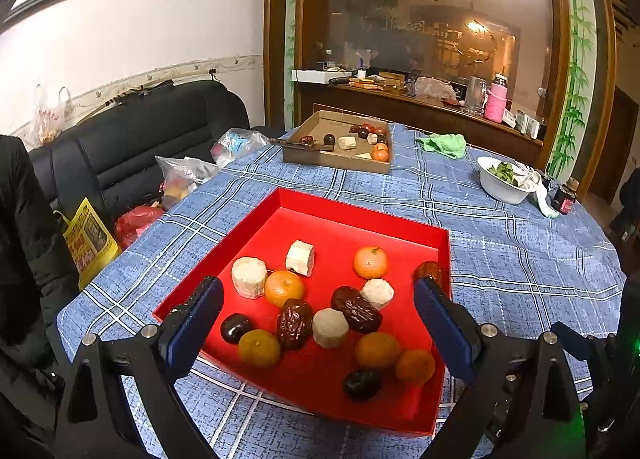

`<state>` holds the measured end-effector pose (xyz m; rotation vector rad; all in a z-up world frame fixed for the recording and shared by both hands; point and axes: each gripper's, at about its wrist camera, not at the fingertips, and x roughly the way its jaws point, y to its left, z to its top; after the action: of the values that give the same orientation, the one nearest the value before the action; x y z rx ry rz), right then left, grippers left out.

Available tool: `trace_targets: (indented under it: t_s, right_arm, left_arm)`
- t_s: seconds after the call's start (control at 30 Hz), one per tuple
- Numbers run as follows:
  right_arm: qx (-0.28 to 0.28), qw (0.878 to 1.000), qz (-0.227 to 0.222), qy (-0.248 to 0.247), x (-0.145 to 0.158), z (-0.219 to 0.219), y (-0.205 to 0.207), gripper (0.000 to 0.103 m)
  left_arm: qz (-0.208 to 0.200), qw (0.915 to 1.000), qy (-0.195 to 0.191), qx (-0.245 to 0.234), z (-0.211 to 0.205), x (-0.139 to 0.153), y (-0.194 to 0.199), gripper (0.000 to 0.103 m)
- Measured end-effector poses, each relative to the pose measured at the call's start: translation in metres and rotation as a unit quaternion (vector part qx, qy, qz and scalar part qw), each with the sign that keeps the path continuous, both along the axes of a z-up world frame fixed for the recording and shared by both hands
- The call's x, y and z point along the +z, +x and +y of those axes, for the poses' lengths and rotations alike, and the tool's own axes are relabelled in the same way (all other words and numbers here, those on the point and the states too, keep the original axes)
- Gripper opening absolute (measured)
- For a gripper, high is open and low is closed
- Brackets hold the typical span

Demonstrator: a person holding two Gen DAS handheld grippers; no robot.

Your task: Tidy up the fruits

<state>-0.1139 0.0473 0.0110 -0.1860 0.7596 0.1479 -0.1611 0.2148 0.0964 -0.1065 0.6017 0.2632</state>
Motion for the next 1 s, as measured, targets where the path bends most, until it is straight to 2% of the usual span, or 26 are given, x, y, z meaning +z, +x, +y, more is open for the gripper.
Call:
trace_targets:
  t_s: [0.13, 0.27, 0.3, 0.33, 0.43, 0.5, 0.57, 0.67, 0.83, 1.0]
  right_arm:
    - [-0.003, 1.0, -0.001, 0.003, 0.0, -0.005, -0.001, 0.08]
    - [-0.003, 1.0, -0.001, 0.011, 0.001, -0.008, -0.001, 0.08]
    - [0.0, 1.0, -0.002, 0.016, 0.001, -0.008, -0.002, 0.08]
    - [0.002, 1.0, -0.003, 0.02, 0.001, -0.009, -0.002, 0.08]
    - [0.012, 1.0, -0.008, 0.028, 0.003, -0.009, -0.006, 0.08]
    - [0.016, 0.999, -0.01, 0.03, 0.004, -0.007, -0.007, 0.08]
    - [0.018, 0.999, -0.011, 0.032, 0.004, -0.007, -0.008, 0.08]
    - [0.021, 0.999, -0.013, 0.035, 0.005, -0.007, -0.009, 0.08]
    - [0.022, 0.999, -0.014, 0.041, 0.006, -0.008, -0.01, 0.08]
    - [0.032, 0.999, -0.013, 0.039, 0.005, -0.005, -0.011, 0.082]
  left_arm:
    - [-0.013, 0.9994, 0.03, 0.011, -0.012, 0.004, -0.004, 0.096]
    - [-0.059, 0.9948, 0.075, 0.037, -0.022, 0.015, -0.018, 0.096]
    - [-0.079, 0.9917, 0.088, 0.05, -0.024, 0.02, -0.023, 0.096]
    - [-0.104, 0.9872, 0.102, 0.065, -0.026, 0.026, -0.031, 0.103]
    - [-0.169, 0.9728, 0.122, 0.101, -0.028, 0.039, -0.054, 0.103]
    - [-0.193, 0.9664, 0.127, 0.113, -0.028, 0.041, -0.062, 0.103]
    - [-0.173, 0.9679, 0.139, 0.118, -0.028, 0.042, -0.057, 0.103]
    - [-0.138, 0.9742, 0.135, 0.117, -0.025, 0.041, -0.048, 0.103]
    - [-0.1, 0.9869, 0.086, 0.094, -0.015, 0.035, -0.035, 0.103]
    - [-0.056, 0.9948, 0.043, 0.074, -0.005, 0.021, -0.02, 0.103]
